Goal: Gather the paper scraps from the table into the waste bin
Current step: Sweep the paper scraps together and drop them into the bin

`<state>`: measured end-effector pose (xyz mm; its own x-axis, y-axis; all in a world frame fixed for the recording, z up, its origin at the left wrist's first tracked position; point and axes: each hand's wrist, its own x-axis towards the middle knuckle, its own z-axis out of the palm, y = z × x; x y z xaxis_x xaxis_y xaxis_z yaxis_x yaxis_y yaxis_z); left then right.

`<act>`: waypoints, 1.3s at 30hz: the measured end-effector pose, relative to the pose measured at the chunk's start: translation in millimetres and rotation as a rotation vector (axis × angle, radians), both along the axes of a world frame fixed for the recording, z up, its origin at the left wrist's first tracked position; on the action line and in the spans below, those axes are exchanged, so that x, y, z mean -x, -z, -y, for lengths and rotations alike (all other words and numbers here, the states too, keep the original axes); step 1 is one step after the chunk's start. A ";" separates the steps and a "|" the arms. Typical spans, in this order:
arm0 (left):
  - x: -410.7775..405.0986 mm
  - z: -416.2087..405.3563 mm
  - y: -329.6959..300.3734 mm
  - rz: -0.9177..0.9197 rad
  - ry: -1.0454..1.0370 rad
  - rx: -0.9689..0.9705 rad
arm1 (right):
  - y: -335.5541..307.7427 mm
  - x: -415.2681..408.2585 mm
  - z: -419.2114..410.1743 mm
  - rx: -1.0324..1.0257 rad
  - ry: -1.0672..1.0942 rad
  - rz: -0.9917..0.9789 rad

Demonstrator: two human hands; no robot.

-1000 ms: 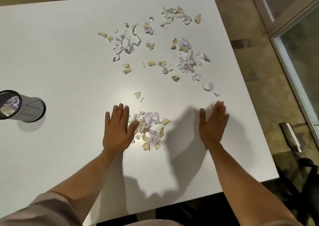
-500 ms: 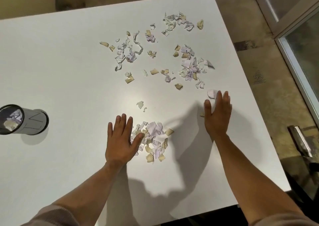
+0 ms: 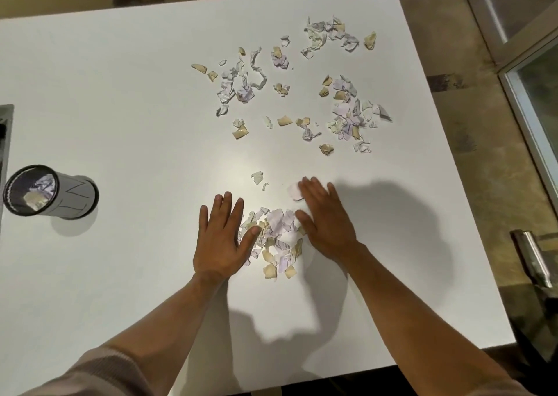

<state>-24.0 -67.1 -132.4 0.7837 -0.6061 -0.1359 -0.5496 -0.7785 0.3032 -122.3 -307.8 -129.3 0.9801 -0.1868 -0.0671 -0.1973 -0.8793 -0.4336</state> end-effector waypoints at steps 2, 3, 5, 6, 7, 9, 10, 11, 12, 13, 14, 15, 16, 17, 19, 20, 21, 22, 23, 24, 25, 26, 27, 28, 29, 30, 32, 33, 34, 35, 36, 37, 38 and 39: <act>-0.3 0.1 -1.9 -0.019 0.000 0.014 | -0.5 0.6 -16.8 -0.014 -0.103 -0.022; -0.1 0.1 -3.1 -0.036 -0.004 0.032 | -1.0 1.5 -23.9 -0.027 -0.147 -0.033; 0.7 -0.2 -6.4 -0.080 -0.029 0.086 | -3.2 5.2 -33.9 -0.092 -0.188 -0.036; 0.1 -0.9 -8.1 -0.104 -0.047 0.119 | -5.3 7.8 -36.8 -0.144 -0.178 -0.025; -0.6 -1.0 -9.7 -0.128 -0.060 0.152 | -7.8 11.2 -38.2 -0.196 -0.143 -0.004; -6.1 0.3 -13.9 -0.149 -0.049 0.219 | -13.8 16.4 -37.5 -0.244 -0.019 0.065; -11.6 3.2 -15.4 -0.153 -0.034 0.257 | -16.4 16.9 -35.2 -0.229 0.047 0.089; -19.4 8.0 -16.5 -0.167 -0.024 0.289 | -18.4 15.1 -32.1 -0.196 0.104 0.087; -28.8 14.7 -17.1 -0.191 -0.020 0.305 | -19.4 11.8 -28.8 -0.155 0.143 0.058; -39.5 22.8 -17.0 -0.217 -0.016 0.298 | -19.5 7.4 -25.7 -0.109 0.166 0.011; -51.4 31.8 -16.7 -0.233 -0.002 0.271 | -18.9 2.1 -23.3 -0.067 0.177 -0.037; -62.5 40.3 -16.5 -0.235 0.027 0.230 | -17.8 -3.8 -21.9 -0.033 0.174 -0.079; -73.0 48.7 -16.7 -0.230 0.073 0.180 | -16.7 -9.2 -21.2 -0.010 0.161 -0.109; -81.0 56.5 -17.3 -0.226 0.127 0.130 | -16.0 -14.1 -21.2 0.003 0.139 -0.132; -89.8 66.7 -18.9 -0.212 0.256 0.054 | -14.8 -22.3 -24.0 0.017 0.078 -0.163; -89.9 68.6 -19.4 -0.198 0.336 0.025 | -14.5 -24.8 -25.7 0.019 0.046 -0.177; -86.8 68.0 -19.4 -0.188 0.412 0.003 | -14.0 -25.9 -27.4 0.016 0.015 -0.192; -82.0 65.5 -19.2 -0.188 0.472 -0.008 | -13.5 -25.7 -28.9 0.013 -0.014 -0.205; -76.3 61.6 -19.1 -0.203 0.514 -0.005 | -13.6 -24.5 -30.2 0.008 -0.044 -0.214; -70.7 56.7 -19.1 -0.227 0.542 0.008 | -14.4 -22.2 -31.3 0.000 -0.075 -0.221; -65.3 51.7 -19.6 -0.253 0.562 0.025 | -16.0 -18.9 -32.3 -0.008 -0.108 -0.223; -59.7 46.8 -20.5 -0.271 0.575 0.036 | -18.0 -14.2 -33.6 -0.014 -0.139 -0.223; -53.7 41.7 -21.3 -0.281 0.582 0.039 | -20.0 -8.5 -34.9 -0.021 -0.169 -0.220; -47.6 36.5 -21.8 -0.289 0.587 0.033 | -21.8 -2.5 -36.2 -0.031 -0.199 -0.219; -42.3 31.6 -21.9 -0.299 0.591 0.027 | -23.0 3.1 -37.2 -0.043 -0.223 -0.222; -37.1 27.0 -23.4 -0.313 0.590 0.026 | -25.0 7.6 -38.4 -0.056 -0.244 -0.230; -27.7 21.2 -29.5 -0.343 0.584 0.064 | -29.8 14.3 -41.3 -0.092 -0.259 -0.260; -23.4 19.1 -34.6 -0.346 0.584 0.107 | -32.8 16.4 -42.6 -0.115 -0.243 -0.269; -19.4 17.5 -40.2 -0.323 0.577 0.156 | -35.8 17.9 -43.2 -0.128 -0.210 -0.272; -15.1 15.0 -45.3 -0.274 0.545 0.197 | -39.8 19.5 -43.5 -0.114 -0.164 -0.268; -10.8 11.6 -48.8 -0.213 0.489 0.221 | -43.8 21.6 -43.3 -0.076 -0.101 -0.257; -6.9 6.9 -50.7 -0.153 0.414 0.225 | -47.5 24.5 -43.1 -0.027 -0.028 -0.248; -3.3 2.0 -51.9 -0.117 0.327 0.195 | -51.3 27.3 -43.1 0.015 0.038 -0.250; -0.5 -2.7 -52.6 -0.117 0.242 0.127 | -54.5 29.9 -44.0 0.039 0.088 -0.271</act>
<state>-23.4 -64.4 -79.8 0.5977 -0.7915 -0.1278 -0.6704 -0.5808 0.4618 -152.2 -263.8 -74.8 0.9071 -0.2784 -0.3158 -0.3781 -0.8686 -0.3202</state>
